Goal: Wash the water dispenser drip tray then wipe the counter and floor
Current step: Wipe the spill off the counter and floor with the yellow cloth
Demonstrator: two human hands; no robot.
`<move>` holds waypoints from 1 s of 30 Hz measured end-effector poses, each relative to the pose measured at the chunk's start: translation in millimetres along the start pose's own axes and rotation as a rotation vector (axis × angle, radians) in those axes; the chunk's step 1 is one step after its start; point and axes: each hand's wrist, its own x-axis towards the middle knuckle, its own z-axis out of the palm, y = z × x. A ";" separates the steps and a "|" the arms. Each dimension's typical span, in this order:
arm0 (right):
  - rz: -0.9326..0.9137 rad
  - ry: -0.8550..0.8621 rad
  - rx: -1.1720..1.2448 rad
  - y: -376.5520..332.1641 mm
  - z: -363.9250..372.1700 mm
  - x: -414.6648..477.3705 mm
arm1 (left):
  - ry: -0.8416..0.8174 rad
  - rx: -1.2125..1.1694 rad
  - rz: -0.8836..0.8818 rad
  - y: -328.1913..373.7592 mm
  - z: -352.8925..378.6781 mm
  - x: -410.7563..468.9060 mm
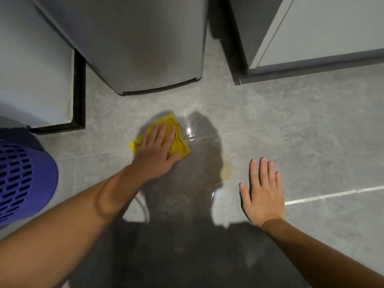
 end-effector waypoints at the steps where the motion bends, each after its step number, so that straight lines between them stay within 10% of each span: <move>1: 0.004 -0.007 0.010 -0.7 -1.0 0.1 | -0.017 0.045 0.102 9.8 -5.6 16.1; 6: -0.028 -0.109 0.238 14.8 -23.0 4.0 | -0.059 0.273 0.681 76.9 -1.2 22.1; 10: 0.030 -0.070 0.306 63.8 -44.8 -7.5 | -0.025 0.231 0.814 94.5 32.2 -43.1; 18: -0.016 -0.064 0.002 90.2 -9.7 -51.1 | 0.006 0.005 0.282 46.6 91.5 -179.2; 24: -0.027 -0.029 -0.044 92.1 1.2 -49.6 | 0.063 -0.084 -0.140 38.0 54.8 -127.1; 30: -0.027 0.007 0.035 94.3 -1.2 -49.0 | 0.001 0.040 0.078 72.3 -1.7 23.9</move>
